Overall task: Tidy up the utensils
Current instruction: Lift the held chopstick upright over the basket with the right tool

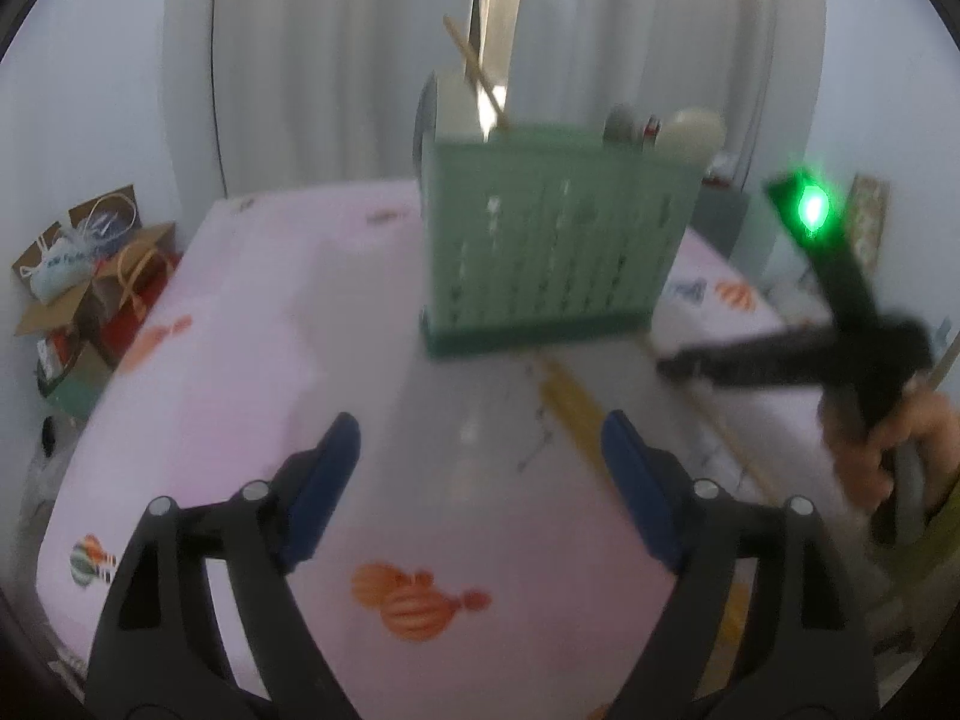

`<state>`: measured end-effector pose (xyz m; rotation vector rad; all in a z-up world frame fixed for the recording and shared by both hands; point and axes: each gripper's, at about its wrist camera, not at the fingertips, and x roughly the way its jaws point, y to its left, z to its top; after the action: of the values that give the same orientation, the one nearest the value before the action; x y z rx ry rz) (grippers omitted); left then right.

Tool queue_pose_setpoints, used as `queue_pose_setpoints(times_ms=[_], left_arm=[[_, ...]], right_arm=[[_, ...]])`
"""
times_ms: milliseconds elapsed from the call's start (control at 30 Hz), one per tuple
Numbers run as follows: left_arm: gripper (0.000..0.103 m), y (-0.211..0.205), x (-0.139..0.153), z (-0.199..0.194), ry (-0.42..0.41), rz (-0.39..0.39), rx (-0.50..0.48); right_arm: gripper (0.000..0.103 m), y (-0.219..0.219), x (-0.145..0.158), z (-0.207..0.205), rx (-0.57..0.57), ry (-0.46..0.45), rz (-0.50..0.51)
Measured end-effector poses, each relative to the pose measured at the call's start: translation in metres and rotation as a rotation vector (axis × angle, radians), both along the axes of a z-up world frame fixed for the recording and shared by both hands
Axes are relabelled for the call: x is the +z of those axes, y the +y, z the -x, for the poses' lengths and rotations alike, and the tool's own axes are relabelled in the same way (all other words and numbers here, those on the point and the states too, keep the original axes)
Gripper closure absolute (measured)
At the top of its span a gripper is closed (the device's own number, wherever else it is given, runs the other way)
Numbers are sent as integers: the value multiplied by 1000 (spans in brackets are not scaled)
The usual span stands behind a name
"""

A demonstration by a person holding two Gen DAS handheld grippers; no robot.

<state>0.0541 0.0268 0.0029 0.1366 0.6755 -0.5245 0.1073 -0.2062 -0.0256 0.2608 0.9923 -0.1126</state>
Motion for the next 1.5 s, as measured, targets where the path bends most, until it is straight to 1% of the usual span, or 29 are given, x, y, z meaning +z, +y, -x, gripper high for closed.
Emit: queue_pose_setpoints(times_ms=[100, 167, 200, 233, 367, 467, 567, 700, 800, 900, 1000, 1200, 1300, 1400, 1500], left_arm=[[24, 1, -8, 6, 10, -34, 17], [22, 2, -6, 5, 3, -47, 30], [22, 1, -6, 3, -3, -59, 38], [22, 0, -5, 2, -6, -67, 43], [22, -3, -5, 0, -6, -84, 44], [20, -4, -7, 1, -7, -94, 45], [19, -6, -10, -1, -13, -108, 55], [17, -9, -12, -3, -8, -115, 58], [16, -10, -9, -2, -11, -100, 56], [16, -8, -9, -1, 3, -79, 61], [15, -8, -10, 1, 15, -65, 53], [14, -3, -5, 3, -4, -50, 61], [14, 0, -4, 3, -3, -38, 74], [14, 3, -3, 4, -5, -35, 82], [14, 5, -2, 4, -8, -30, 91]], right_arm=[[79, 7, -2, -5, 12, 14, 41], [79, 12, -3, -5, 14, 11, 75], [84, 15, -3, -5, 14, 12, 108], [94, 18, -3, -4, 12, 11, 127], [96, 21, 0, 2, 8, -4, 115], [96, 22, 15, 14, 2, -42, 80], [96, 18, 38, 30, -3, -104, 46], [96, 9, 80, 57, 3, -229, -2], [96, -4, 108, 72, 8, -319, -47], [96, -5, 145, 83, 24, -428, -66], [96, -6, 174, 77, 48, -502, -50], [96, 1, 226, 73, 101, -648, -54], [96, 1, 259, 67, 108, -752, -39], [96, 1, 281, 55, 104, -817, -44], [96, 3, 291, 41, 91, -859, -24]])
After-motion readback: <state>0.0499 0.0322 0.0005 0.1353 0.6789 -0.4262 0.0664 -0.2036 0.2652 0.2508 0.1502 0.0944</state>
